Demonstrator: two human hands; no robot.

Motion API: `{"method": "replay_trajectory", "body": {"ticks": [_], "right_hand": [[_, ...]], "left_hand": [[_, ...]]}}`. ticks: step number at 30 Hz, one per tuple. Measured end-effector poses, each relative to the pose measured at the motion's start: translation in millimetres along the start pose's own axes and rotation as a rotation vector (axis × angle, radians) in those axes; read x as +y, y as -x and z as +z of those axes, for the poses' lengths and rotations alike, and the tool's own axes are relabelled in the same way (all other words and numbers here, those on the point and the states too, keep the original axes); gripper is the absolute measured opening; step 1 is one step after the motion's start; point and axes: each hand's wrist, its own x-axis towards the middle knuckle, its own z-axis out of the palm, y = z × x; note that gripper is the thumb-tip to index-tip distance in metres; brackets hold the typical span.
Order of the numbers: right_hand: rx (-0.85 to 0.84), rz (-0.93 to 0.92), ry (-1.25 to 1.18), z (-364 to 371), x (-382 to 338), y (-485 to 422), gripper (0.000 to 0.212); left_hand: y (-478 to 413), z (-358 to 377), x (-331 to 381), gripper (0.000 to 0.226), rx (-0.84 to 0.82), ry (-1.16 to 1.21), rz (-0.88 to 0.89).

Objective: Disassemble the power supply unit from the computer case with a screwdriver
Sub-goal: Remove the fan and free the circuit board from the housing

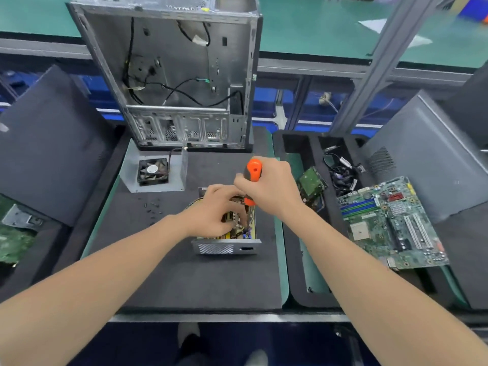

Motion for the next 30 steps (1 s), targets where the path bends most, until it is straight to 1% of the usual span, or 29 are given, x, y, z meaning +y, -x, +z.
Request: {"method": "replay_trajectory", "body": {"ticks": [4, 7, 11, 13, 15, 19, 23, 24, 26, 28, 30], "right_hand": [[0.000, -0.044, -0.046, 15, 0, 3, 0.048], [-0.032, -0.064, -0.096, 23, -3, -3, 0.042], [-0.215, -0.132, -0.127, 33, -10, -12, 0.029], [-0.300, -0.165, -0.150, 38, -10, -17, 0.025], [-0.363, -0.175, -0.161, 42, -8, -20, 0.028], [-0.393, -0.199, -0.175, 49, -3, -25, 0.041], [-0.404, -0.194, -0.229, 52, 3, -21, 0.040], [-0.406, -0.185, -0.245, 53, 6, -20, 0.039], [-0.402, -0.171, -0.255, 53, 11, -18, 0.037], [-0.407, -0.159, -0.244, 52, 14, -17, 0.026], [-0.404, -0.178, -0.245, 50, 15, -16, 0.022]], "left_hand": [[4, -5, -2, 0.030, -0.009, 0.087, -0.003], [6, -6, -12, 0.033, 0.057, 0.112, 0.022], [4, -5, -19, 0.018, 0.060, 0.233, 0.045], [5, -4, -24, 0.020, 0.034, 0.254, 0.046], [6, -5, -29, 0.021, -0.029, 0.280, 0.029], [5, -7, -36, 0.014, -0.064, 0.345, 0.016], [-1, -2, -34, 0.011, -0.130, 0.396, -0.082], [-1, 0, -33, 0.014, -0.141, 0.429, -0.104], [-2, 1, -31, 0.026, -0.139, 0.484, -0.147], [-4, 1, -30, 0.039, -0.130, 0.466, -0.181], [-5, 1, -30, 0.046, -0.116, 0.456, -0.202]]}}
